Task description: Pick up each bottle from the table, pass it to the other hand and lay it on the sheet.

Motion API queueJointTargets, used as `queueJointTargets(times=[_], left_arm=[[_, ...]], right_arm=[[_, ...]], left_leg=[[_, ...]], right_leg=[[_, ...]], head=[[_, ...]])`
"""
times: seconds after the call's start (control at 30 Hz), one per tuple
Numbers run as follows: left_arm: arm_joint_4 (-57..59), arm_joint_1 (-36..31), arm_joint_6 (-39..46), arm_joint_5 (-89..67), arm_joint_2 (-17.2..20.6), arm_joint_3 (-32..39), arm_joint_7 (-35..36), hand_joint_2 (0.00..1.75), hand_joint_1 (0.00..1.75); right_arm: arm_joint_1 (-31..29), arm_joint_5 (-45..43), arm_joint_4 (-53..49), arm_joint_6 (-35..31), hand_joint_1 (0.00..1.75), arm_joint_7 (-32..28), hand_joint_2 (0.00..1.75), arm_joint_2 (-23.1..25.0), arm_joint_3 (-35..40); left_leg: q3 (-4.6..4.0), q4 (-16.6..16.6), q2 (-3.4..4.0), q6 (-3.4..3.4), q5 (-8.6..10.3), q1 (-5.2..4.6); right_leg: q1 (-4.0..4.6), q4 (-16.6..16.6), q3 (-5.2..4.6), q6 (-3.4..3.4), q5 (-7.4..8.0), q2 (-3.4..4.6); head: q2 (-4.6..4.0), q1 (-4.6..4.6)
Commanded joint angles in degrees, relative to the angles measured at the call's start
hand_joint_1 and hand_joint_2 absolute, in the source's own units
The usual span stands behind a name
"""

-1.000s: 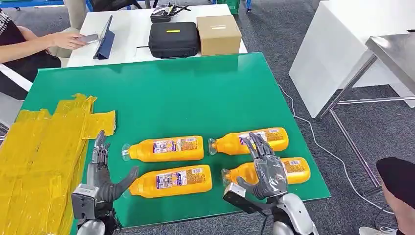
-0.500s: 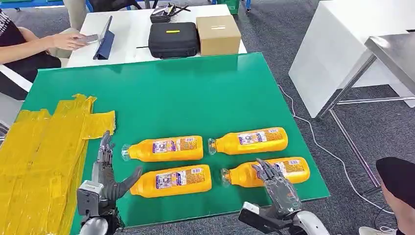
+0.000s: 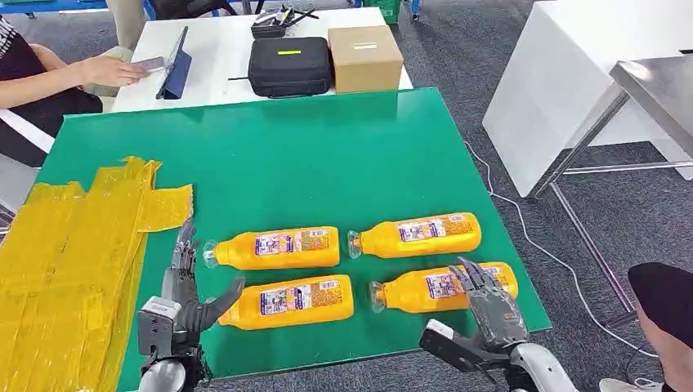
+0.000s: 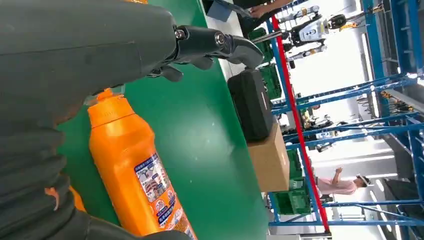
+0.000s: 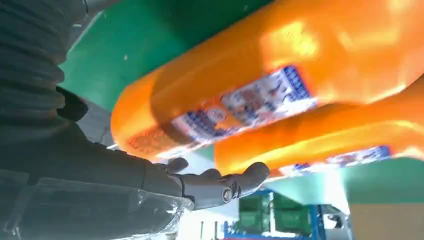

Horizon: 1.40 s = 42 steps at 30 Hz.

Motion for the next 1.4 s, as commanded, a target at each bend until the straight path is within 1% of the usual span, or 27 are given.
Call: queueJointTargets(times=[0.03, 0.07, 0.1, 0.13, 0.33, 0.37, 0.53, 0.57, 0.63, 0.67, 0.73, 0.83, 0.93, 1.07, 1.1, 1.17, 1.2, 1.3, 1.33, 1.4], left_arm=[[3.9, -1.3, 0.2, 0.4, 1.0, -0.9, 0.6, 1.75, 0.00], [3.9, -1.3, 0.2, 0.4, 1.0, -0.9, 0.6, 1.75, 0.00], [3.9, -1.3, 0.2, 0.4, 1.0, -0.9, 0.6, 1.75, 0.00], [3.9, -1.3, 0.2, 0.4, 1.0, -0.9, 0.6, 1.75, 0.00], [4.7, -1.5, 0.3, 0.6, 0.9, -1.0, 0.8, 1.75, 0.00], [4.7, -1.5, 0.3, 0.6, 0.9, -1.1, 0.8, 1.75, 0.00], [4.3, -1.4, 0.4, 0.6, 0.8, -1.3, 1.2, 1.75, 0.00], [4.3, -1.4, 0.4, 0.6, 0.8, -1.3, 1.2, 1.75, 0.00], [4.5, -1.6, 0.3, 0.6, 0.8, -1.6, 1.5, 1.75, 0.00], [4.6, -1.7, 0.3, 0.6, 0.8, -1.7, 1.6, 1.75, 0.00], [5.2, -1.9, 0.3, 0.6, 0.9, -1.9, 1.8, 1.75, 0.00], [5.4, -1.9, 0.4, 0.7, 0.9, -2.0, 1.8, 1.75, 0.00], [5.7, -1.9, 0.5, 1.0, 1.2, -2.3, 1.9, 1.75, 0.00], [6.6, -2.4, 0.6, 1.4, 1.5, -2.6, 1.9, 1.75, 0.00], [7.0, -2.7, 0.6, 1.6, 1.5, -2.7, 1.9, 1.75, 0.00], [7.4, -2.7, 0.6, 1.6, 1.5, -2.7, 1.9, 1.75, 0.00], [7.6, -2.7, 0.7, 1.7, 1.5, -2.7, 1.8, 1.75, 0.00], [8.2, -2.7, 0.6, 1.8, 1.5, -2.9, 1.6, 1.75, 0.00], [8.7, -3.0, 0.5, 2.0, 1.5, -3.0, 1.6, 1.75, 0.00], [8.8, -3.1, 0.5, 2.0, 1.5, -3.0, 1.6, 1.75, 0.00]], right_arm=[[-4.9, 2.5, 6.0, -1.5, 0.00, 0.7, 1.75, 2.9, -4.4], [-4.9, 2.5, 6.0, -1.5, 0.00, 0.7, 1.75, 2.9, -4.4], [-4.9, 2.5, 6.0, -1.5, 0.00, 0.7, 1.75, 2.9, -4.4], [-4.9, 2.5, 6.0, -1.5, 0.00, 0.7, 1.75, 2.9, -4.4], [-6.3, 4.1, 7.8, -1.5, 0.00, 1.4, 1.75, 3.6, -2.8], [-6.6, 4.3, 8.1, -1.4, 0.00, 1.6, 1.75, 3.8, -2.5], [-7.0, 5.5, 9.4, -0.4, 0.00, 2.8, 1.75, 4.0, -1.5], [-7.0, 5.6, 9.7, -0.2, 0.00, 3.0, 1.75, 4.1, -1.3], [-7.2, 6.7, 11.3, 1.5, 0.00, 4.2, 1.75, 3.8, -0.1], [-7.3, 6.7, 11.9, 1.5, 0.00, 4.2, 1.75, 3.7, 0.1], [-7.7, 6.7, 13.7, 1.8, 0.00, 4.4, 1.75, 3.4, 0.6], [-8.0, 6.6, 14.4, 1.9, 0.00, 4.5, 1.75, 3.3, 0.7], [-8.3, 6.0, 15.5, 2.7, 0.00, 5.0, 1.75, 2.6, 1.5], [-8.5, 5.7, 17.8, 3.7, 0.00, 5.7, 1.75, 1.5, 2.4], [-8.2, 5.6, 18.0, 3.9, 0.00, 5.8, 1.75, 1.4, 2.5], [-7.5, 5.6, 18.1, 3.9, 0.00, 5.8, 1.75, 1.3, 2.7], [-7.3, 5.6, 18.1, 4.3, 0.00, 5.9, 1.75, 1.2, 2.7], [-6.5, 5.5, 18.1, 5.1, 0.00, 6.4, 1.75, 0.6, 3.1], [-5.9, 5.3, 18.0, 5.8, 0.00, 6.8, 1.75, -0.1, 3.5], [-5.6, 5.3, 18.0, 5.9, 0.00, 6.8, 1.75, -0.4, 3.6]], left_leg=[[0.18, -0.1, 0.06, -0.06, -0.01, -0.02], [0.30, -0.2, 0.07, -0.10, -0.04, -0.01], [0.17, -0.1, 0.02, -0.06, -0.01, -0.01], [0.28, -0.1, 0.01, -0.09, -0.03, -0.01], [0.33, -0.2, 0.08, -0.09, -0.04, -0.02], [0.18, -0.1, 0.06, -0.06, -0.01, 0.01], [0.50, -0.2, 0.09, -0.14, -0.08, -0.02], [0.27, -0.1, 0.07, -0.09, -0.03, 0.00], [0.36, -0.2, 0.07, -0.11, -0.05, 0.00], [0.24, -0.1, 0.05, -0.08, -0.02, 0.03], [0.38, -0.2, 0.06, -0.11, -0.05, 0.00], [0.25, -0.1, 0.06, -0.08, -0.02, 0.02], [0.39, -0.2, 0.05, -0.11, -0.05, 0.00], [0.22, -0.1, -0.02, -0.06, -0.01, 0.02], [0.35, -0.2, -0.02, -0.09, -0.03, 0.02], [0.26, -0.1, -0.05, -0.05, 0.00, 0.04], [0.40, -0.2, -0.06, -0.08, -0.01, 0.02], [0.47, -0.2, -0.15, -0.08, 0.00, 0.01], [0.44, -0.1, -0.09, -0.06, -0.01, 0.02], [0.53, -0.2, -0.21, -0.04, -0.01, 0.02]], right_leg=[[-0.02, -0.1, 0.15, 0.01, -0.01, 0.00], [-0.01, -0.1, 0.28, 0.01, -0.04, -0.03], [0.00, -0.1, 0.15, 0.01, -0.01, -0.04], [-0.01, -0.1, 0.26, 0.01, -0.04, -0.09], [-0.01, -0.1, 0.28, 0.01, -0.05, -0.02], [0.01, -0.1, 0.16, 0.00, -0.01, -0.01], [-0.02, -0.2, 0.45, 0.03, -0.09, -0.07], [0.01, -0.1, 0.24, 0.01, -0.03, -0.02], [0.00, -0.1, 0.33, 0.02, -0.05, -0.05], [0.03, -0.1, 0.23, 0.01, -0.02, -0.04], [0.00, -0.2, 0.36, 0.02, -0.06, -0.06], [0.02, -0.1, 0.24, 0.00, -0.02, -0.02], [0.00, -0.2, 0.37, 0.01, -0.06, -0.06], [0.02, -0.1, 0.22, 0.01, -0.02, -0.08], [0.03, -0.2, 0.35, 0.01, -0.05, -0.12], [0.04, -0.1, 0.26, 0.01, -0.02, -0.11], [0.03, -0.2, 0.40, 0.02, -0.04, -0.16], [0.02, -0.2, 0.50, 0.02, -0.06, -0.25], [0.04, -0.2, 0.45, 0.01, -0.04, -0.17], [0.04, -0.2, 0.58, 0.02, -0.06, -0.32]], head=[[0.00, 0.00], [0.00, 0.00], [0.02, 0.00], [0.02, 0.00], [0.00, -0.02], [0.02, -0.02], [0.00, 0.00], [0.00, 0.00], [0.00, 0.00], [0.00, 0.00], [0.00, 0.00], [0.00, 0.00], [0.00, -0.02], [0.00, 0.00], [0.00, -0.02], [0.02, 0.00], [0.00, 0.00], [0.02, 0.00], [0.00, -0.02], [0.00, 0.00]])
